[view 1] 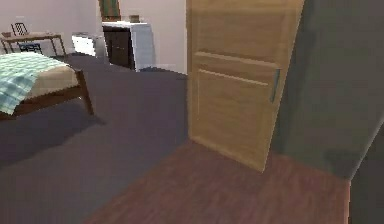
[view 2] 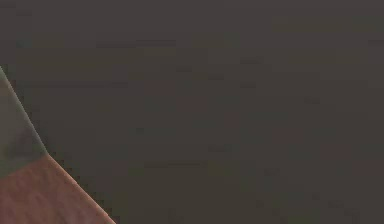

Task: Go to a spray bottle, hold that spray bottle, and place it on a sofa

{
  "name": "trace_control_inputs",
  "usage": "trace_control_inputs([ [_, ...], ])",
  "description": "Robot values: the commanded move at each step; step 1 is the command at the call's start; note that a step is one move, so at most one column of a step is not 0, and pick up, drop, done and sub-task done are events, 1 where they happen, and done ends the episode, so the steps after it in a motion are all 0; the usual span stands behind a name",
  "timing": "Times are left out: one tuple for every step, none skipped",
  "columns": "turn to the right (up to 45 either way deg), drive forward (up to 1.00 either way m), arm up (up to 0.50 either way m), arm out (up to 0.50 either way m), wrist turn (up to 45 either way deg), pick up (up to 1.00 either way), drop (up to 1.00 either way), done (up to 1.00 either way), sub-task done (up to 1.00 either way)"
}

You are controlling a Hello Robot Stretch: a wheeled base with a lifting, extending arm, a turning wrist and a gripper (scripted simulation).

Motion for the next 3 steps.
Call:
trace_control_inputs([
  [-6.0, 0.00, 0.00, 0.00, 0.0, 0.00, 0.00, 0.00, 0.00],
  [0.0, 0.30, 0.00, 0.00, 0.0, 0.00, 0.00, 0.00, 0.00],
  [-18.0, 0.00, 0.00, 0.00, 0.0, 0.00, 0.00, 0.00, 0.00],
])
